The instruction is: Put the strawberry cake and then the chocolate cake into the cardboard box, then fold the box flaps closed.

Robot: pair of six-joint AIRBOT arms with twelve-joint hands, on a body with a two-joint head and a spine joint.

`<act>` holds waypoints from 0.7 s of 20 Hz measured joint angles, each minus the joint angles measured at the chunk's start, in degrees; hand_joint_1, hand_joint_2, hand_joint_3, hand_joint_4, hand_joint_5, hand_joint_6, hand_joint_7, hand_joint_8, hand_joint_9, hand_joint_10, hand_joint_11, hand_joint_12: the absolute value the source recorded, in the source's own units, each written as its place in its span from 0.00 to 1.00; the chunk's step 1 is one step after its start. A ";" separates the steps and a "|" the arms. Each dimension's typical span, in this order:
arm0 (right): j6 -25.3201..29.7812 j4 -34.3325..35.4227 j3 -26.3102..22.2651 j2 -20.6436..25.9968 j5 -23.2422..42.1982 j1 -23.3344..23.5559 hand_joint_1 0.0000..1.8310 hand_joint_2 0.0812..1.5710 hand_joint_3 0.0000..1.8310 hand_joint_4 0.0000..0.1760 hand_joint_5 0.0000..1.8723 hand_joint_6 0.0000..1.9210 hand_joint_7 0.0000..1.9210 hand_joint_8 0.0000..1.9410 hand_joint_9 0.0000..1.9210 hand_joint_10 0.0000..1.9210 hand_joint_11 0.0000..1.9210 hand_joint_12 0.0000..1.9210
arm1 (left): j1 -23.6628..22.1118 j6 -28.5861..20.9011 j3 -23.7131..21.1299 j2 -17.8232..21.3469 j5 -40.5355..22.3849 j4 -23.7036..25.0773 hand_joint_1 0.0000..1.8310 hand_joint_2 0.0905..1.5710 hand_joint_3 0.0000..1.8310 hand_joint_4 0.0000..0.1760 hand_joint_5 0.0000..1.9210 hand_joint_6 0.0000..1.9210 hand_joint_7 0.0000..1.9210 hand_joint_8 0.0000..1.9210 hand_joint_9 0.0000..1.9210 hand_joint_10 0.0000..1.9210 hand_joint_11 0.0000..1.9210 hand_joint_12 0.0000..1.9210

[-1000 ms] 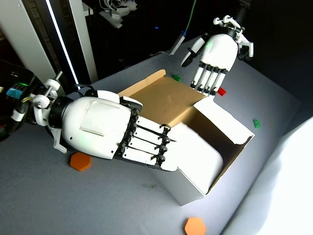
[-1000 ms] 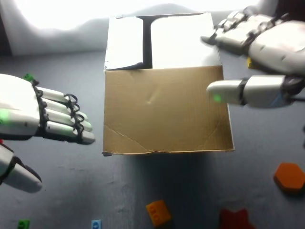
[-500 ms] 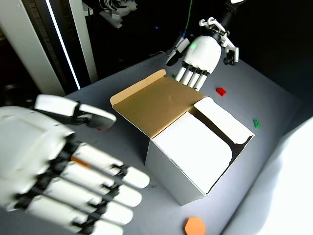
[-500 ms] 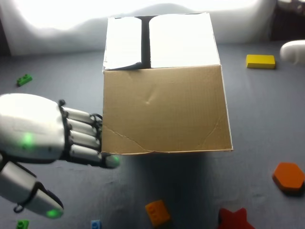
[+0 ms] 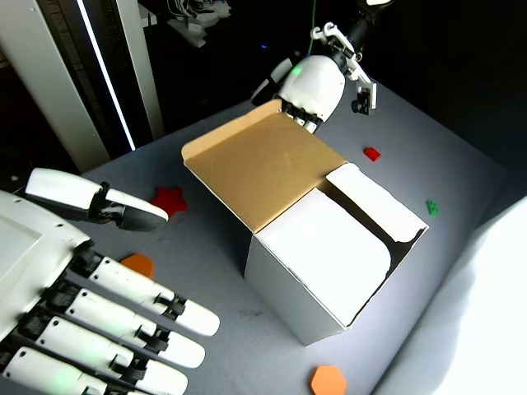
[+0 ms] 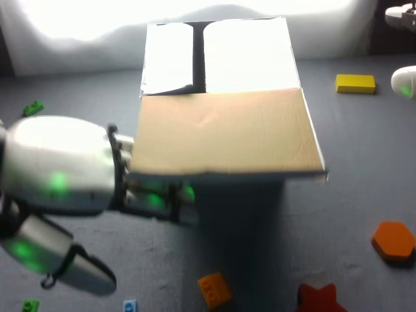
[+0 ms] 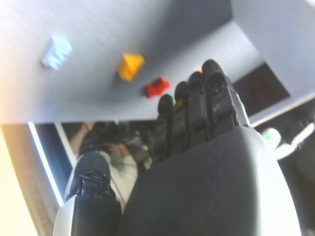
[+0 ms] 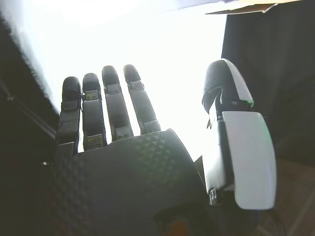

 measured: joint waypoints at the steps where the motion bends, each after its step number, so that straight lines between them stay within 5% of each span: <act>1: 0.00 -0.04 0.00 -0.02 0.13 -0.20 0.00 0.76 0.00 0.00 0.07 0.00 0.09 0.00 0.06 0.01 0.00 0.06 | -2.34 -1.46 0.52 0.33 -0.76 -0.15 0.00 0.77 0.00 0.15 0.07 0.00 0.08 0.00 0.06 0.00 0.00 0.22; 3: -0.04 -0.09 0.00 -0.15 0.04 -0.28 0.00 0.76 0.00 0.00 0.07 0.00 0.09 0.00 0.06 0.01 0.00 0.06 | -6.54 -3.65 2.03 0.79 -2.49 -0.35 0.00 0.77 0.00 0.15 0.08 0.00 0.08 0.00 0.06 0.00 0.00 0.23; 4: -0.04 -0.15 0.00 -0.15 0.02 -0.28 0.00 0.76 0.00 0.00 0.07 0.00 0.08 0.00 0.06 0.00 0.00 0.15 | -7.78 -4.26 2.93 0.79 -2.89 -0.17 0.00 0.77 0.00 0.09 0.07 0.00 0.08 0.00 0.07 0.00 0.00 0.24; 7: -0.02 -0.04 0.00 -0.37 0.04 -0.28 0.00 0.75 0.00 0.00 0.06 0.00 0.07 0.00 0.04 0.01 0.00 0.07 | -9.16 -4.72 6.25 0.24 -4.04 0.22 0.00 0.77 0.00 0.11 0.06 0.00 0.06 0.00 0.05 0.00 0.00 0.23; 9: -0.02 -0.11 -0.02 -0.46 0.02 -0.28 0.00 0.75 0.00 0.00 0.05 0.00 0.06 0.00 0.03 0.00 0.00 0.05 | -9.92 -4.87 8.94 -1.09 -4.24 0.74 0.00 0.76 0.00 0.12 0.06 0.00 0.06 0.00 0.05 0.00 0.00 0.23; 10: -0.02 -0.13 -0.02 -0.46 0.04 -0.28 0.00 0.75 0.00 0.00 0.05 0.00 0.07 0.00 0.04 0.01 0.00 0.14 | -10.69 -4.94 10.49 -2.10 -4.39 1.01 0.00 0.76 0.00 0.19 0.06 0.00 0.06 0.00 0.05 0.00 0.00 0.26; 14: -0.02 -0.07 0.00 -0.46 0.04 -0.28 0.00 0.76 0.00 0.00 0.07 0.00 0.07 0.00 0.04 0.00 0.00 0.13 | -14.10 -4.96 17.16 -7.39 -4.72 2.40 0.00 0.76 0.00 0.15 0.06 0.00 0.06 0.00 0.06 0.00 0.00 0.27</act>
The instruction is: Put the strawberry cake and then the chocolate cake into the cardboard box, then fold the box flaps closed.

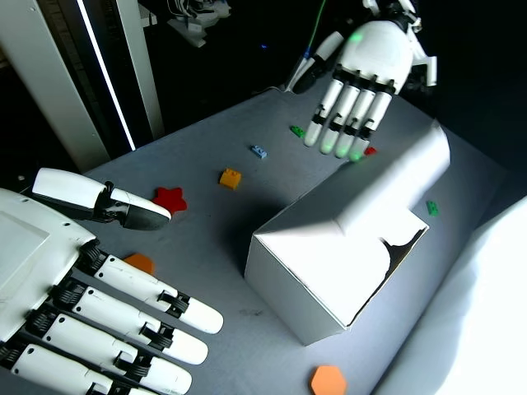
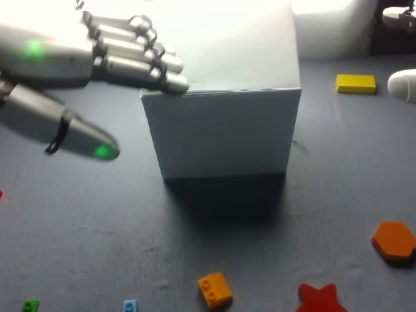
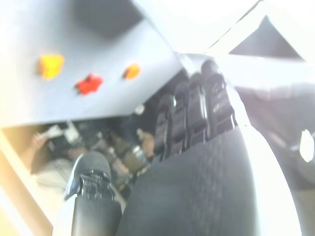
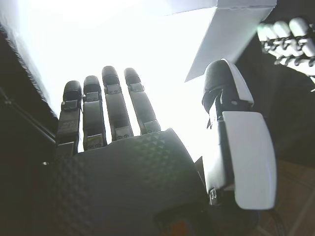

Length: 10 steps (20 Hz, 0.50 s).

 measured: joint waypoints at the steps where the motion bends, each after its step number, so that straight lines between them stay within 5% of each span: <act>1: 0.00 -0.02 0.00 0.00 -0.02 0.00 0.00 0.76 0.00 0.00 0.07 0.00 0.07 0.00 0.04 0.00 0.00 0.10 | -1.03 0.00 2.12 -1.79 -0.20 0.15 0.00 0.76 0.00 0.16 0.05 0.00 0.05 0.00 0.06 0.00 0.00 0.26; 3: 0.00 -0.04 0.00 -0.04 -0.02 0.00 0.00 0.74 0.00 0.00 0.06 0.00 0.07 0.00 0.05 0.01 0.00 0.13 | -2.93 -0.15 7.41 -6.12 -0.31 0.81 0.00 0.77 0.00 0.18 0.05 0.00 0.05 0.00 0.05 0.00 0.00 0.26; 7: 0.00 -0.22 0.00 -0.13 0.00 0.00 0.00 0.74 0.00 0.00 0.04 0.00 0.07 0.00 0.03 0.01 0.00 0.02 | -3.58 -0.17 16.06 -13.20 -0.35 1.55 0.00 0.76 0.00 0.14 0.05 0.00 0.04 0.00 0.05 0.00 0.00 0.28; 10: -0.02 -0.44 0.00 -0.17 0.00 0.00 0.00 0.74 0.00 0.00 0.04 0.00 0.06 0.00 0.03 0.00 0.00 0.00 | -3.32 -0.17 19.15 -15.63 -0.52 1.95 0.00 0.76 0.00 0.14 0.05 0.00 0.04 0.00 0.05 0.00 0.00 0.28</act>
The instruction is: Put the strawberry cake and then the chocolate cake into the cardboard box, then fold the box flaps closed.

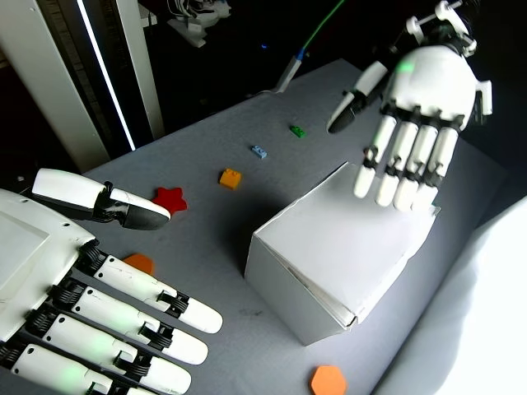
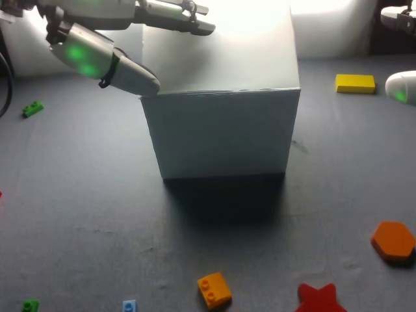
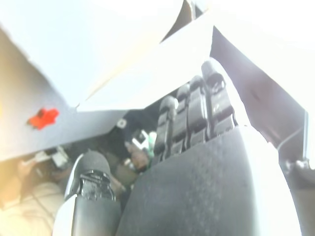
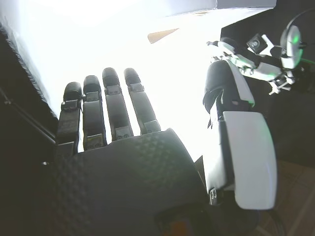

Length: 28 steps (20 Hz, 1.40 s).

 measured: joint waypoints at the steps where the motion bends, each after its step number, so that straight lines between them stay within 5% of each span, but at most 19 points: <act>1: 0.00 -0.17 0.00 -0.11 0.00 0.00 0.00 0.74 0.00 0.00 0.05 0.01 0.07 0.00 0.04 0.01 0.01 0.01 | 0.72 0.00 0.55 -0.59 0.11 -0.24 0.00 0.76 0.00 0.14 0.05 0.00 0.04 0.00 0.05 0.00 0.00 0.28; 7: 0.00 -0.35 0.00 -0.24 0.09 0.00 0.00 0.73 0.00 0.00 0.06 0.01 0.08 0.01 0.05 0.01 0.02 0.01 | 4.87 0.28 1.14 -1.29 0.26 -0.09 0.00 0.76 0.00 0.11 0.05 0.00 0.05 0.00 0.06 0.00 0.00 0.29; 15: 0.02 -0.35 0.00 -0.24 0.09 0.00 0.00 0.73 0.00 0.00 0.05 0.00 0.09 0.00 0.06 0.00 0.00 0.13 | 4.07 0.04 -0.63 0.02 0.76 0.79 0.00 0.77 0.00 0.11 0.08 0.00 0.08 0.00 0.07 0.00 0.00 0.28; 21: 0.02 -0.79 -0.02 -0.24 0.00 -0.42 0.00 0.73 0.00 0.00 0.05 0.00 0.09 0.00 0.05 0.00 0.00 0.06 | 2.10 -0.46 -6.71 7.26 -0.28 2.60 0.00 0.76 0.00 0.11 0.07 0.00 0.08 0.00 0.06 0.00 0.00 0.26; 23: 0.00 -1.29 -0.07 -0.24 -0.02 -0.55 0.00 0.73 0.00 0.00 0.07 0.00 0.10 0.00 0.06 0.00 0.00 0.15 | 1.95 -0.85 -8.87 9.99 -0.31 2.78 0.00 0.76 0.00 0.12 0.07 0.00 0.07 0.00 0.06 0.00 0.00 0.25; 27: 0.04 -2.99 -0.24 -0.24 -0.48 -1.03 0.00 0.74 0.00 0.00 0.10 0.01 0.11 0.00 0.08 0.01 0.00 0.15 | 2.95 -1.95 -14.29 17.42 -1.01 4.79 0.00 0.76 0.00 0.15 0.07 0.00 0.08 0.00 0.07 0.00 0.00 0.28; 28: 0.07 -2.99 -0.31 -0.24 -0.42 -1.11 0.00 0.73 0.00 0.00 0.13 0.02 0.14 0.01 0.11 0.02 0.00 0.24 | 3.48 -1.92 -14.86 18.23 -0.96 4.74 0.00 0.77 0.00 0.13 0.09 0.00 0.10 0.00 0.09 0.01 0.00 0.34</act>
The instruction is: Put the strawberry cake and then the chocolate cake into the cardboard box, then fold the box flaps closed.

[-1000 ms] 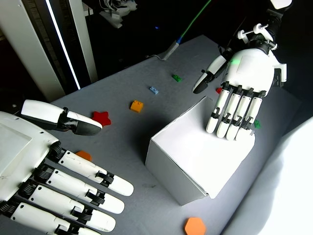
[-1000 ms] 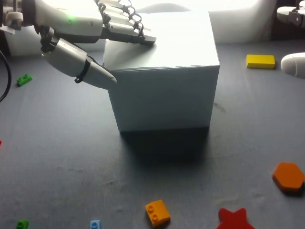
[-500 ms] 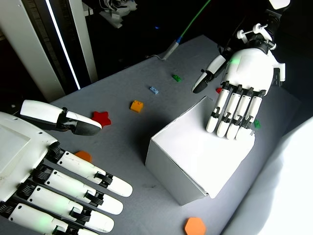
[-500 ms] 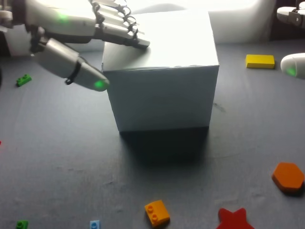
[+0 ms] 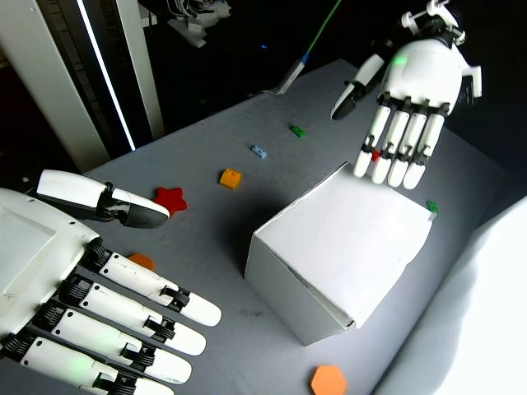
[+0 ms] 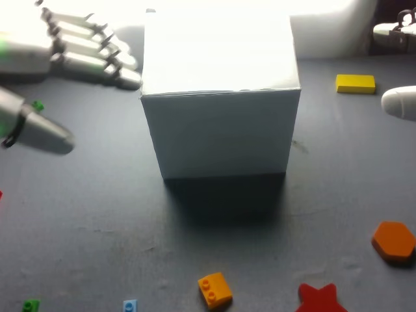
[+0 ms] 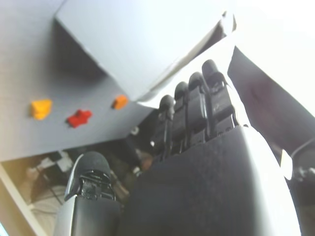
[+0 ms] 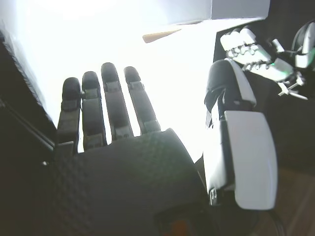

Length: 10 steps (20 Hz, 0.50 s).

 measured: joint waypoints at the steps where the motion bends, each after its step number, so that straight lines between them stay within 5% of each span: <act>1: 0.00 -0.13 -0.07 0.00 -0.04 -0.02 0.00 0.72 0.00 0.00 0.17 0.03 0.20 0.02 0.15 0.03 0.00 0.35 | 0.98 -0.07 -1.22 1.49 0.00 -0.02 0.00 0.77 0.00 0.16 0.13 0.01 0.13 0.01 0.13 0.01 0.00 0.42; 3: 0.04 -0.46 -0.11 0.00 -0.07 -0.15 0.00 0.72 0.00 0.00 0.25 0.04 0.29 0.03 0.26 0.06 0.00 0.57 | 3.34 -0.22 -4.61 5.11 0.15 -0.35 0.00 0.76 0.00 0.20 0.20 0.01 0.23 0.01 0.23 0.01 0.05 0.51; 5: 0.02 -1.75 -0.31 0.02 0.22 -0.74 0.00 0.73 0.00 0.00 0.31 0.06 0.38 0.05 0.35 0.11 0.00 0.73 | 5.09 -0.35 -7.72 7.65 0.28 -0.79 0.00 0.77 0.00 0.05 0.28 0.01 0.31 0.00 0.32 0.01 0.12 0.54; 7: 0.11 -2.40 -0.68 0.00 0.00 -1.27 0.00 0.74 0.00 0.00 0.39 0.08 0.46 0.05 0.34 0.33 0.07 0.82 | 6.40 -0.37 -11.21 10.05 0.31 -0.87 0.03 0.77 0.00 0.00 0.34 0.01 0.39 0.01 0.40 0.02 0.14 0.60; 8: 0.11 -2.58 -0.79 0.00 -0.17 -1.36 0.00 0.79 0.01 0.00 0.47 0.10 0.52 0.09 0.31 0.55 0.13 0.92 | 6.45 -0.37 -13.25 11.34 0.22 -0.31 0.08 0.77 0.00 0.00 0.42 0.02 0.47 0.02 0.47 0.05 0.16 0.68; 9: 0.11 -2.67 -0.79 0.00 -0.39 -1.36 0.00 0.83 0.01 0.00 0.51 0.13 0.53 0.18 0.32 0.64 0.16 0.95 | 7.13 -0.37 -15.43 12.92 0.15 -0.79 0.11 0.78 0.00 0.00 0.47 0.02 0.53 0.02 0.50 0.08 0.16 0.72; 10: 0.11 -2.75 -0.79 0.00 -0.24 -1.36 0.02 0.86 0.01 0.00 0.50 0.35 0.55 0.36 0.37 0.71 0.21 0.97 | 7.32 -0.35 -16.61 13.73 0.13 -0.35 0.09 0.81 0.00 0.00 0.53 0.02 0.61 0.03 0.49 0.26 0.20 0.78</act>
